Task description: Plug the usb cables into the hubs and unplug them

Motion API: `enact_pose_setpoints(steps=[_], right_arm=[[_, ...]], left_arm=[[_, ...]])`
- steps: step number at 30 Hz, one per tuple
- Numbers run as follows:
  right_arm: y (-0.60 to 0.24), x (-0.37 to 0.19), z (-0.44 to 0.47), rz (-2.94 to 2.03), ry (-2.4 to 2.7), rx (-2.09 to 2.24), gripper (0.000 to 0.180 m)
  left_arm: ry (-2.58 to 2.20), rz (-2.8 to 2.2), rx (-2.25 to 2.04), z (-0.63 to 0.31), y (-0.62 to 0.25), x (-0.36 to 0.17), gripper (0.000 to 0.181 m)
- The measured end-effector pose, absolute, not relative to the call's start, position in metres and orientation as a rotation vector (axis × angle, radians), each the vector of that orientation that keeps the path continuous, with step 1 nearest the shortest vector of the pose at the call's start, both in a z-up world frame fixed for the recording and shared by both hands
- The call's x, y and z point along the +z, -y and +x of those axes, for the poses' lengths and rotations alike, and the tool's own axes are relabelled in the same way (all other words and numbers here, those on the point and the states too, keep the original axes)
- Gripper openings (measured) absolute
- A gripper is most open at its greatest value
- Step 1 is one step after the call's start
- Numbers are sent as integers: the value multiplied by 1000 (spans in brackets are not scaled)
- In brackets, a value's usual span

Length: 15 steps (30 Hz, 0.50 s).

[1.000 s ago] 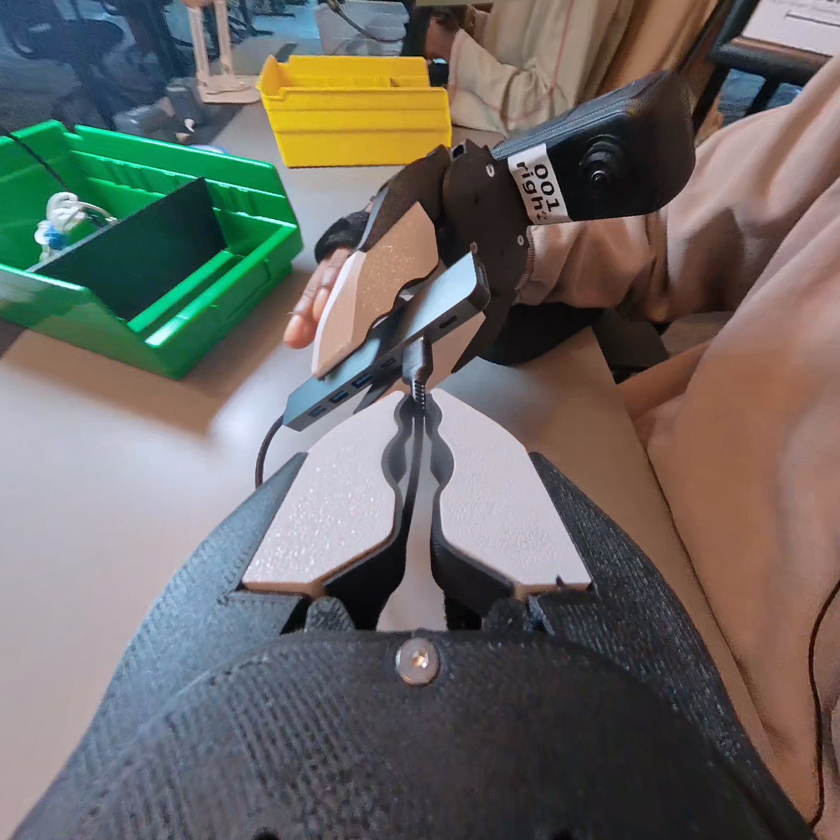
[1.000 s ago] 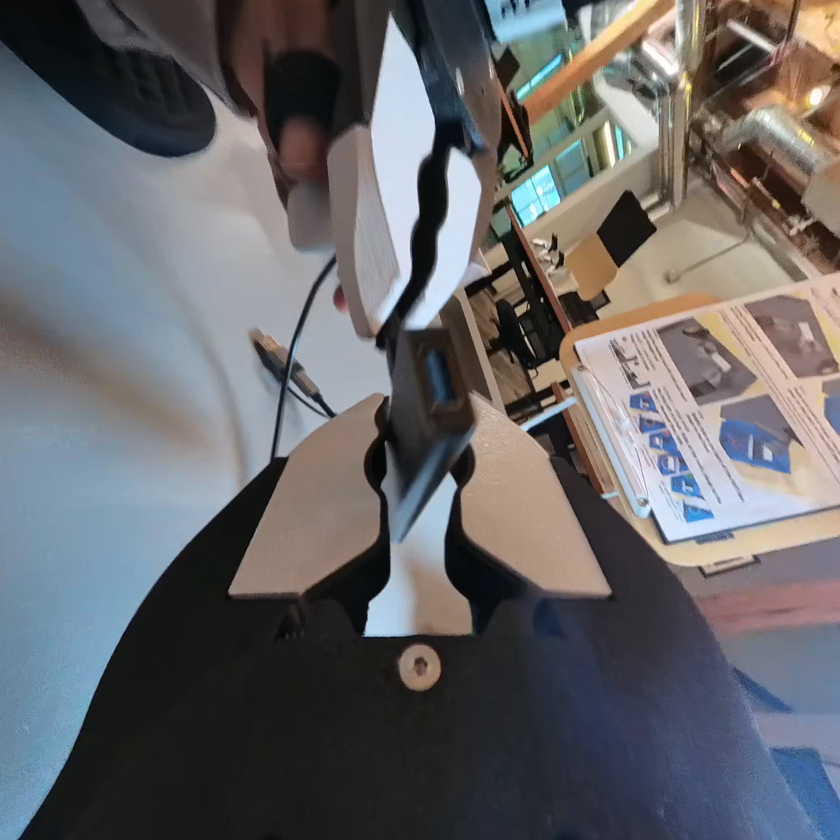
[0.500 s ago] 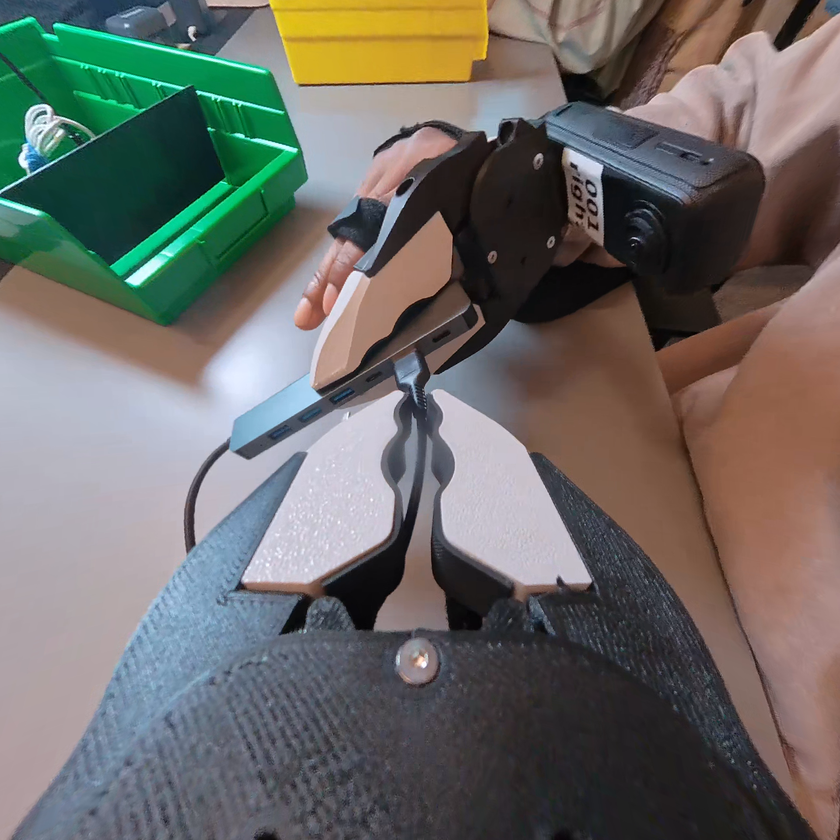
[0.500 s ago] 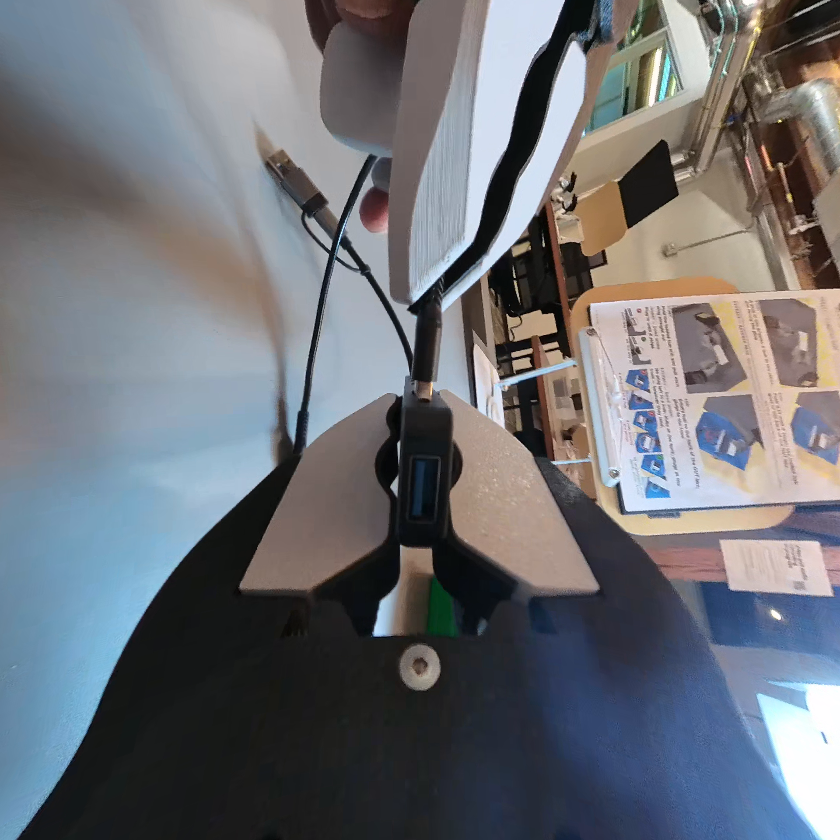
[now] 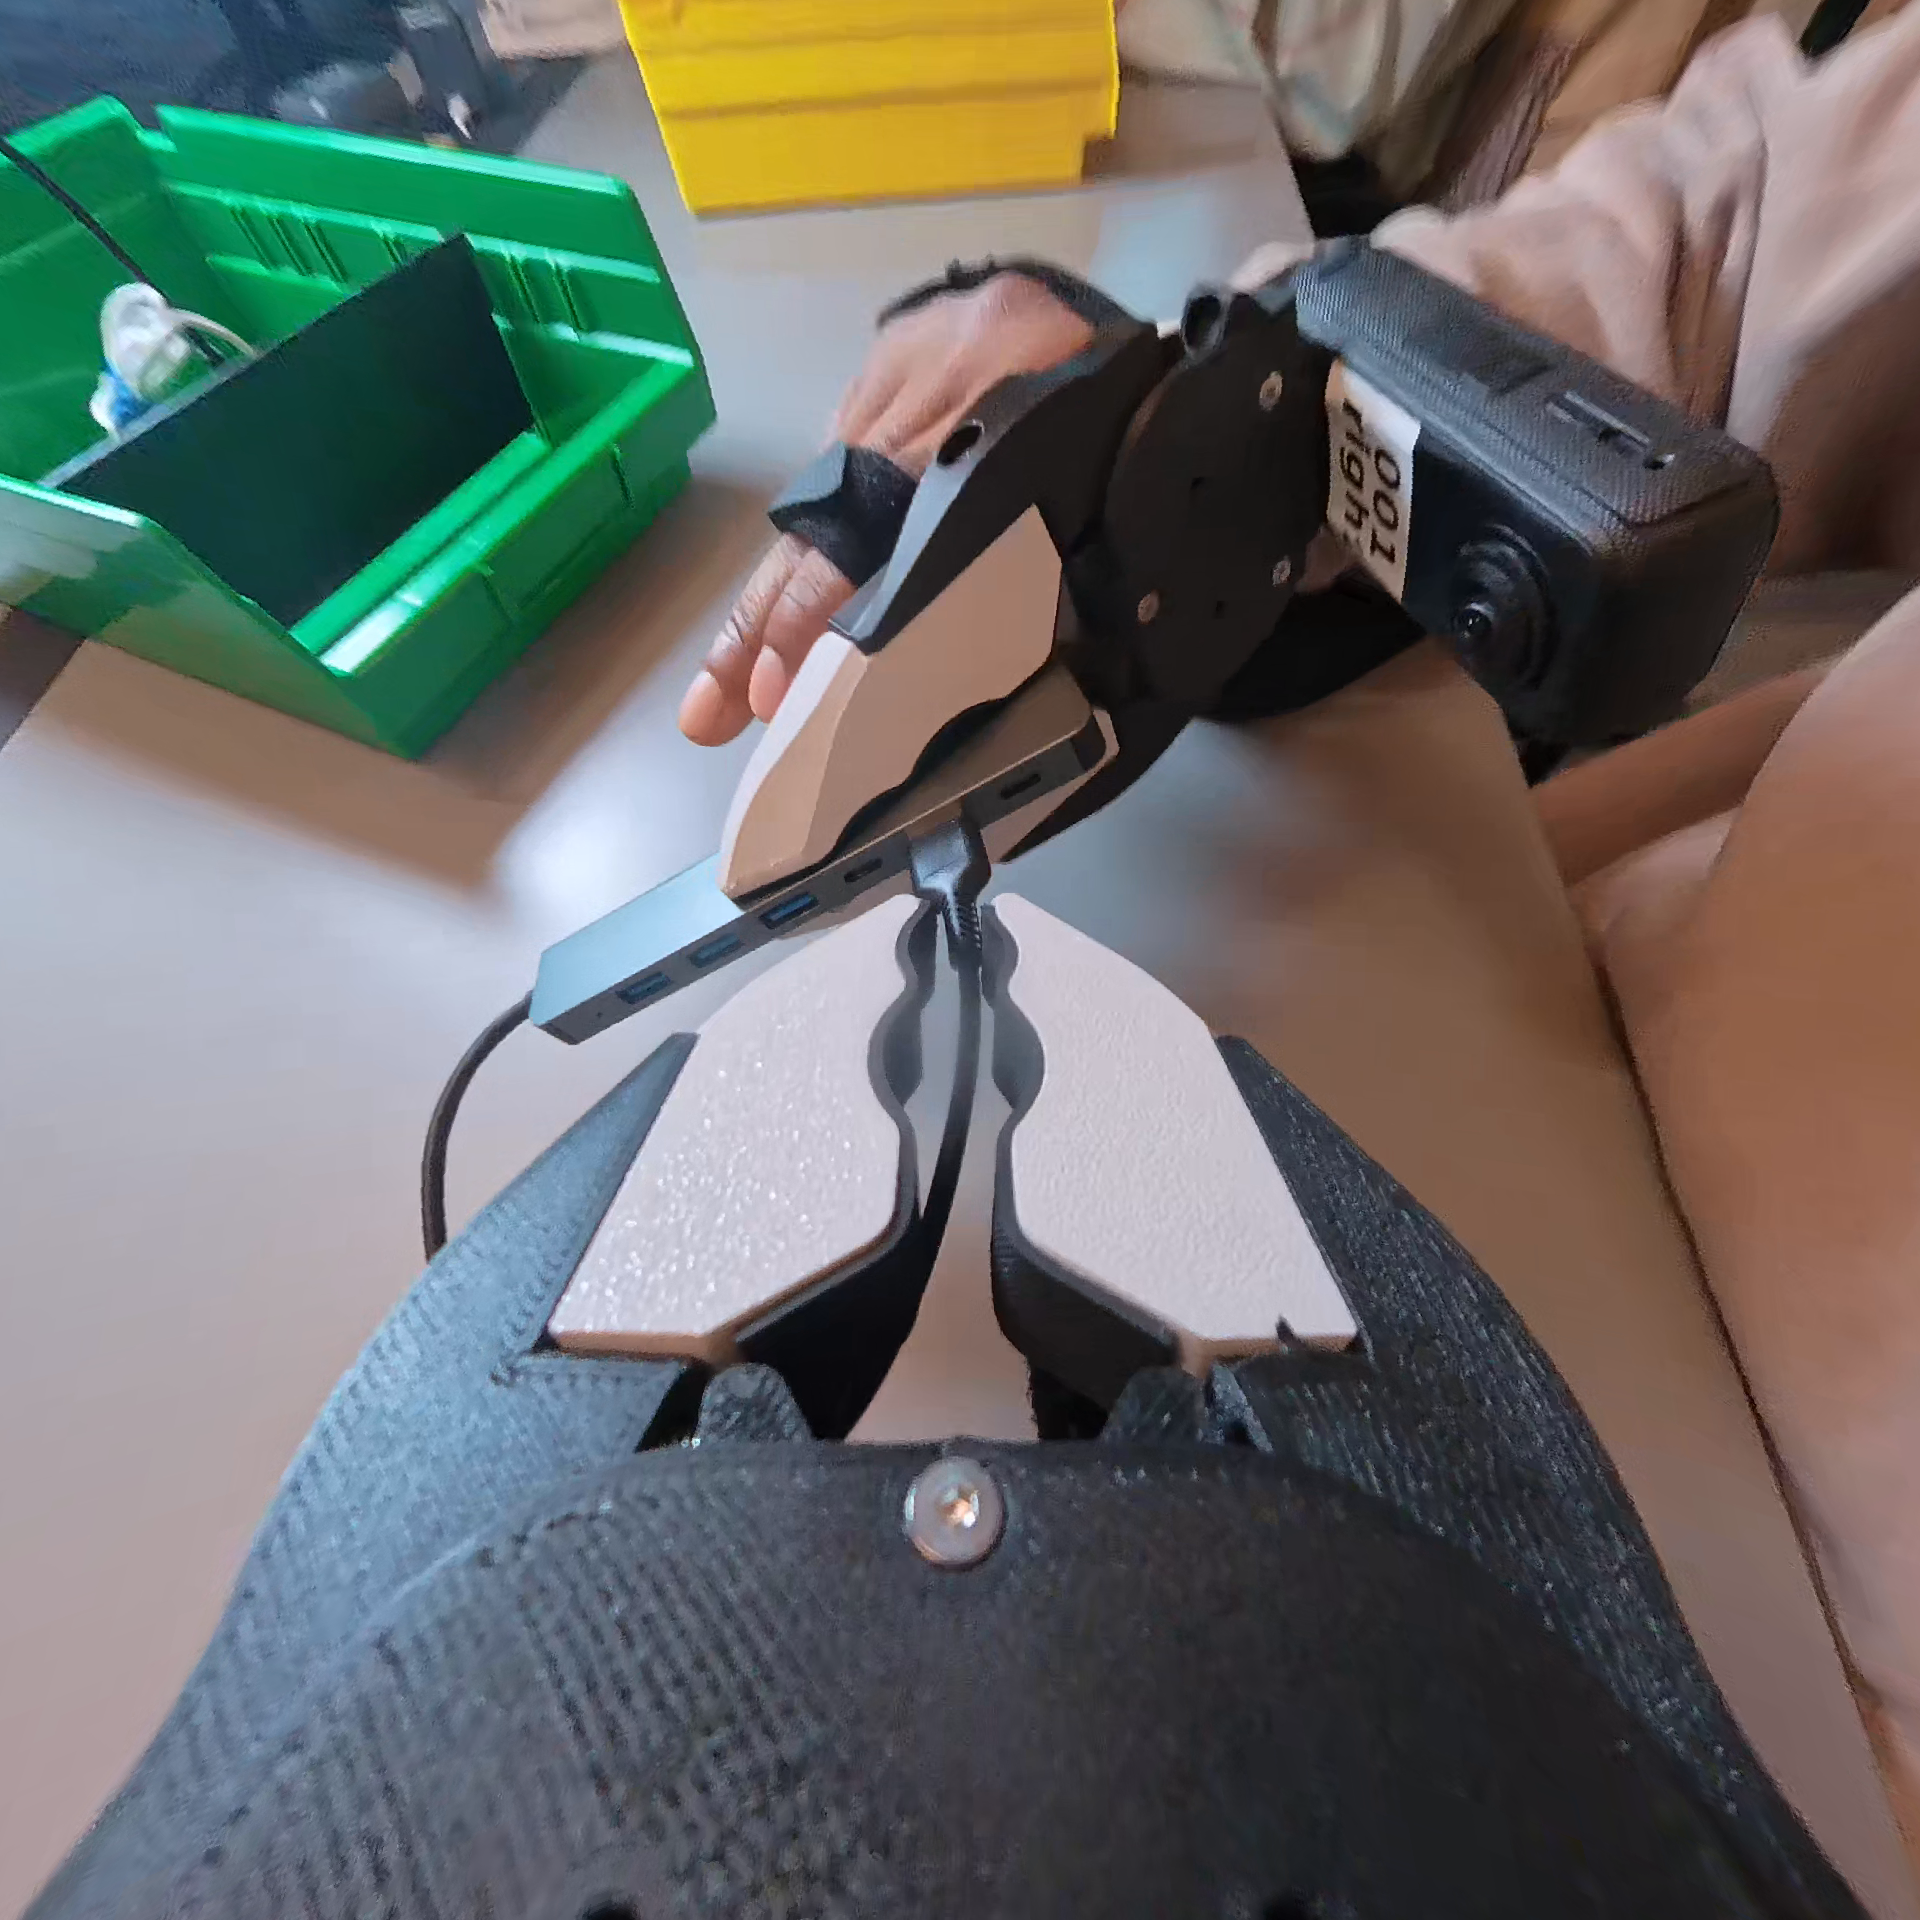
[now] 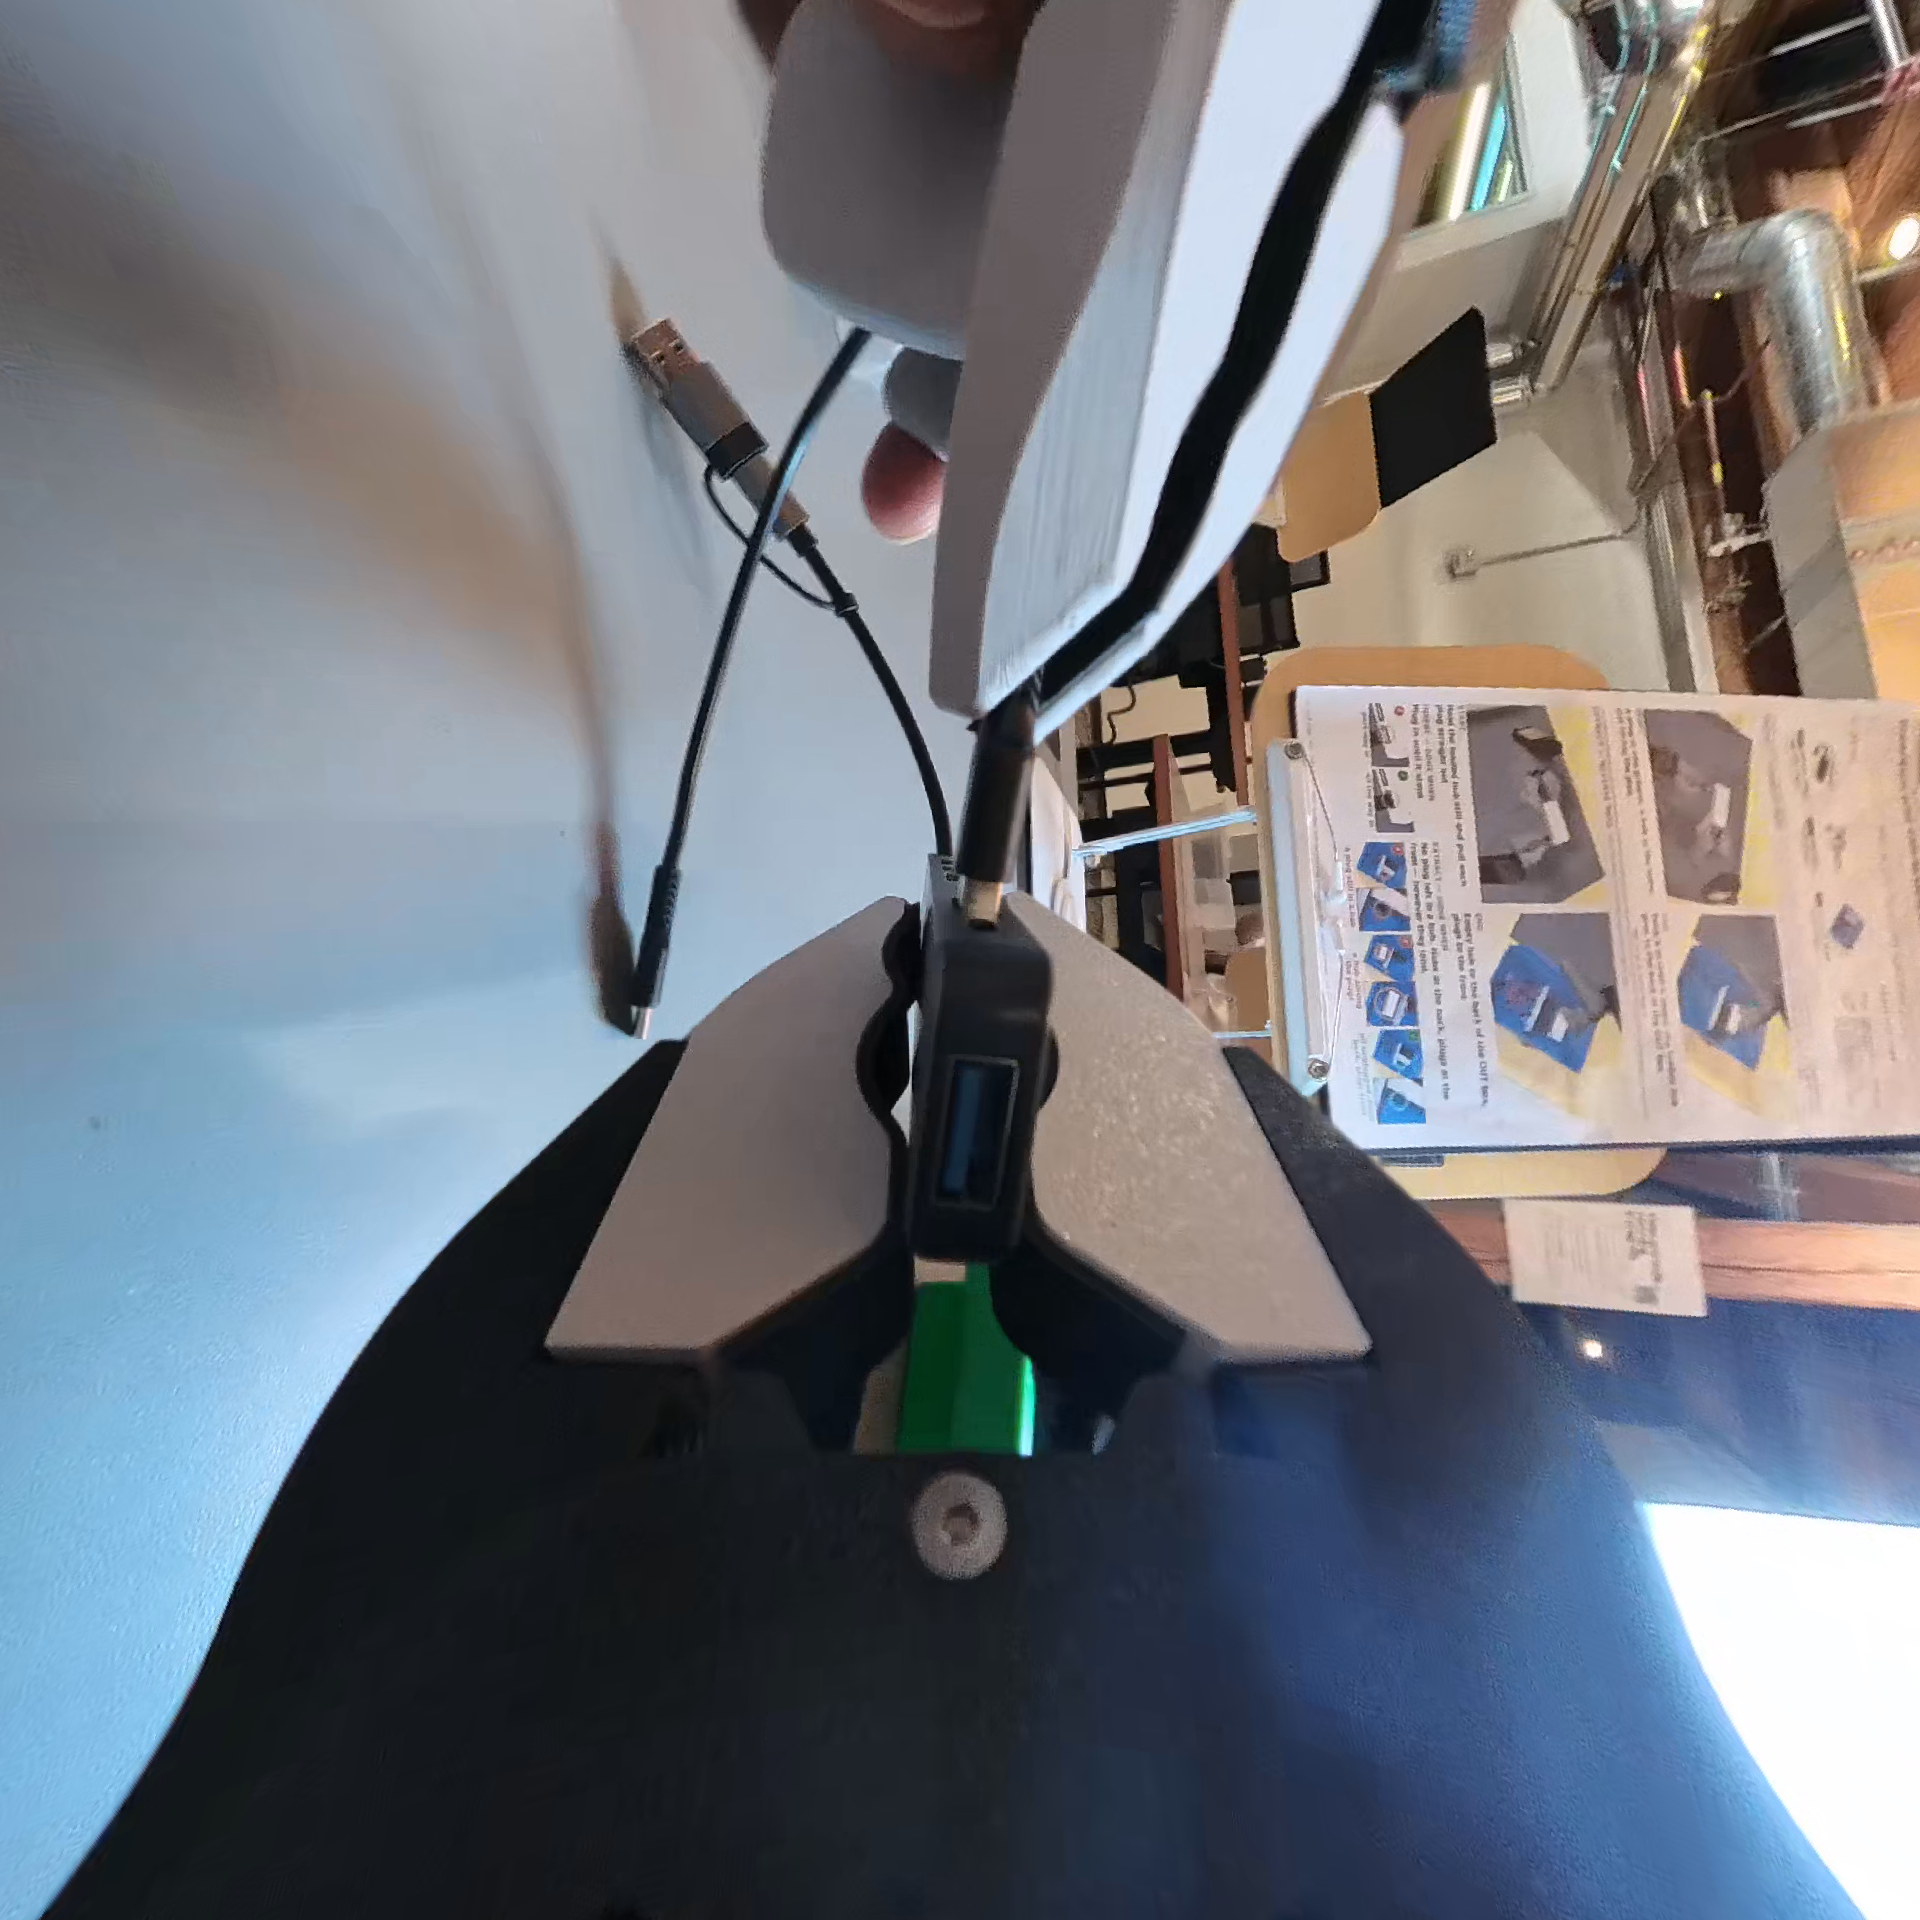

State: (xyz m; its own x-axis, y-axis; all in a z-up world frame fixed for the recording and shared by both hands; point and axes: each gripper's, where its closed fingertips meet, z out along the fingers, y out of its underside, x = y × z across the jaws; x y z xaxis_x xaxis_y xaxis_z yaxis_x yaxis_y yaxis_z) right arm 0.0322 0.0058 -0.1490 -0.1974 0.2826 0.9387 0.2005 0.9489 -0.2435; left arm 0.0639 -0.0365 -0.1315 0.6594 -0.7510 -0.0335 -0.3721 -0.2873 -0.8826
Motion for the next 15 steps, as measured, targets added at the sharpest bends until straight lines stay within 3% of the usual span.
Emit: enact_pose_setpoints(steps=[6, 9, 12, 15], right_arm=[[-3, -153, 37, -346, 1777, 95, 12], [-17, -132, 38, -434, 1699, 96, 12], [-37, -100, 51, -547, 1576, 177, 12], [-56, -71, 64, -619, 1460, 237, 12]], left_arm=[[-938, -1872, -494, 69, 41, -133, 16], [-841, -1678, -538, 46, 48, -73, 35], [-569, -1517, -445, -39, 61, 13, 32], [-351, -1694, -95, -155, 67, 25, 25]])
